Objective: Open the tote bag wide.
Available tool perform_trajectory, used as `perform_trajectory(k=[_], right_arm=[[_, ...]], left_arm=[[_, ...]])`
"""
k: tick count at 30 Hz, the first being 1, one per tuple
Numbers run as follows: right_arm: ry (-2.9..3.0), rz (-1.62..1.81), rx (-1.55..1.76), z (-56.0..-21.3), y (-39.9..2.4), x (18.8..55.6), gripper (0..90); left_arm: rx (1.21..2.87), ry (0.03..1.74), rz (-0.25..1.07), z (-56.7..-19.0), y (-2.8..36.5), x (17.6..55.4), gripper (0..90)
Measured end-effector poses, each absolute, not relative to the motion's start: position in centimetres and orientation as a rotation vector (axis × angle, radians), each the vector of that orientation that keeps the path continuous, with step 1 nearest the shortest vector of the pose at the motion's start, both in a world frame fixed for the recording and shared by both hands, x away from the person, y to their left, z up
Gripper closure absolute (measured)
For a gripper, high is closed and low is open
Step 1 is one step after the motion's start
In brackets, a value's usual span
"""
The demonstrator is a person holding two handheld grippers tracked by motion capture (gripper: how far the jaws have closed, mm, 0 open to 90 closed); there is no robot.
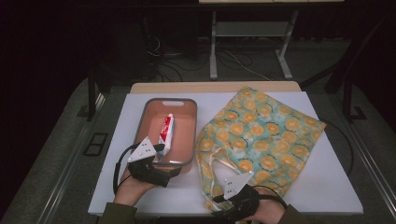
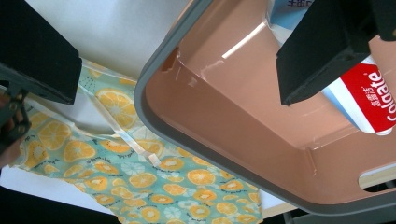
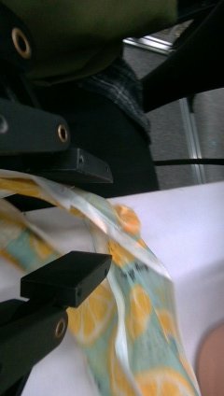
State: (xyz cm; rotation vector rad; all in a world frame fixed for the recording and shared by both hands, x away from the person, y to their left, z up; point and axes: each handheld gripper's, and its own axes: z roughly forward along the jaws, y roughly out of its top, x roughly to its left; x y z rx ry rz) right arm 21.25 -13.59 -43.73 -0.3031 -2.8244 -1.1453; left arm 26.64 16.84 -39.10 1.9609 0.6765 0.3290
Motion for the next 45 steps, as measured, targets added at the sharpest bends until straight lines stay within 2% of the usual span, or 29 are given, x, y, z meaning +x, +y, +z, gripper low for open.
perform_trajectory(k=[1,2,3,4,7,21,26,36,45], right_arm=[[-2.824,-1.145,-0.303,-43.7,-13.6,21.2,58.5],[-2.831,-1.121,-0.3,-43.9,-13.4,21.2,63.4],[-2.846,-1.117,-0.304,-44.1,-13.3,21.3,77.5],[-2.846,-1.117,-0.304,-44.1,-13.3,21.3,77.5],[-2.822,-1.192,-0.337,-43.3,-14.0,21.9,86.0],[-2.784,-1.466,-0.624,-39.6,-19.7,26.0,88.1],[-2.783,-1.546,-0.866,-38.8,-23.6,29.1,88.2],[-2.8,-1.534,-1.127,-39.3,-27.7,33.0,88.2],[-2.762,-1.435,-1.418,-41.3,-32.2,36.5,88.2]], left_arm=[[1.959,0.677,0.329,-39.1,16.8,26.6,0.0],[1.958,0.677,0.329,-39.1,16.8,26.6,0.0],[1.959,0.678,0.329,-39.1,16.8,26.6,0.0],[1.959,0.678,0.329,-39.1,16.8,26.6,0.0],[1.961,0.676,0.329,-39.1,16.8,26.6,0.0],[1.963,0.678,0.33,-39.1,16.8,26.7,0.0],[1.964,0.678,0.329,-39.1,16.8,26.7,0.0],[1.961,0.678,0.328,-39.1,16.9,26.7,0.0],[1.961,0.678,0.328,-39.1,16.8,26.7,0.0]])
